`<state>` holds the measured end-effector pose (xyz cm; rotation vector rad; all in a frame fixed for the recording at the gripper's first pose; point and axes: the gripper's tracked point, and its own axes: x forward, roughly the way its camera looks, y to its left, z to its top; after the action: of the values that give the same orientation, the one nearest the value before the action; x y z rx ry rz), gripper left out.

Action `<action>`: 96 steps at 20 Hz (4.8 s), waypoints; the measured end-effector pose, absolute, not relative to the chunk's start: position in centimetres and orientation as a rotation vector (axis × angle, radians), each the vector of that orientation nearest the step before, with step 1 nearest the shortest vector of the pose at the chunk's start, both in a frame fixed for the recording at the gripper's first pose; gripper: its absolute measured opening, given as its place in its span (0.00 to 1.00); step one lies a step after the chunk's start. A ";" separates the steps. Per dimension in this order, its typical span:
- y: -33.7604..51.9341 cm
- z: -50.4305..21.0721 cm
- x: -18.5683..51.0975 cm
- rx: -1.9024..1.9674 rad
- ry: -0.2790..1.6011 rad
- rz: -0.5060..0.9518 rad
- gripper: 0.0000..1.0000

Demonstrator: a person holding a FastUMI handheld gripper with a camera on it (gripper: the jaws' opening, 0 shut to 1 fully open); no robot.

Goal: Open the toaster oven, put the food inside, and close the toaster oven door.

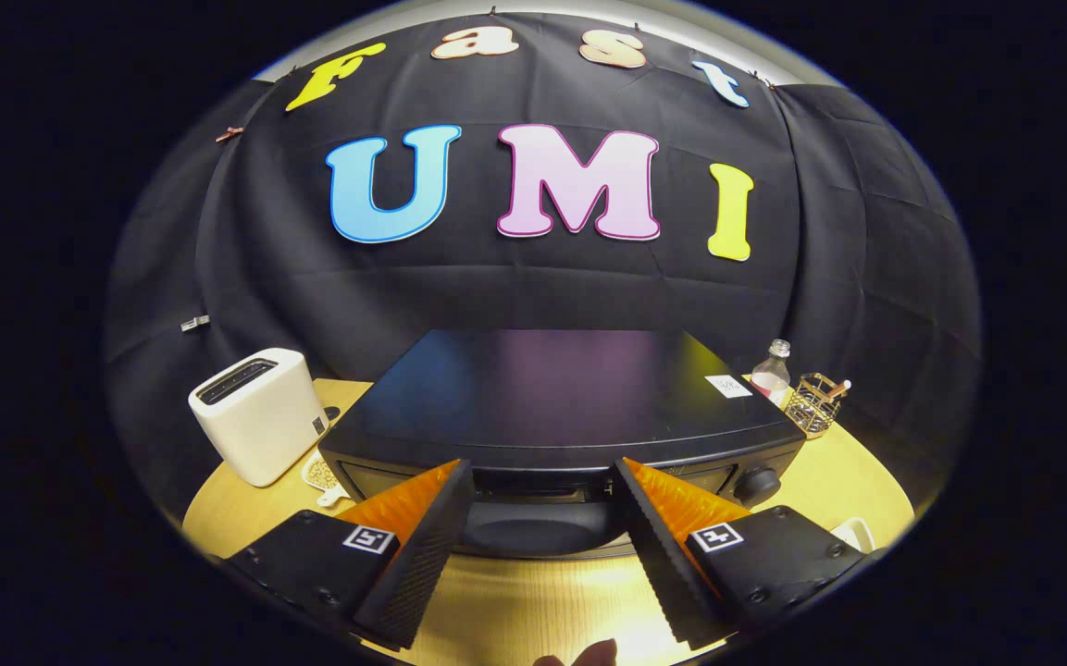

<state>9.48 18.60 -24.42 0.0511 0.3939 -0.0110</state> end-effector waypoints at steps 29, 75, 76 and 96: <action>19.4 -33.6 -3.8 0.036 0.678 0.013 0.99; -21.1 -39.3 -8.3 0.154 1.217 0.183 0.98; -21.4 -40.1 -8.2 0.157 1.247 0.179 0.98; -20.8 -44.0 -8.3 0.468 1.453 0.187 0.06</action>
<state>-8.26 -20.77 -44.02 0.4682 1.4526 0.1865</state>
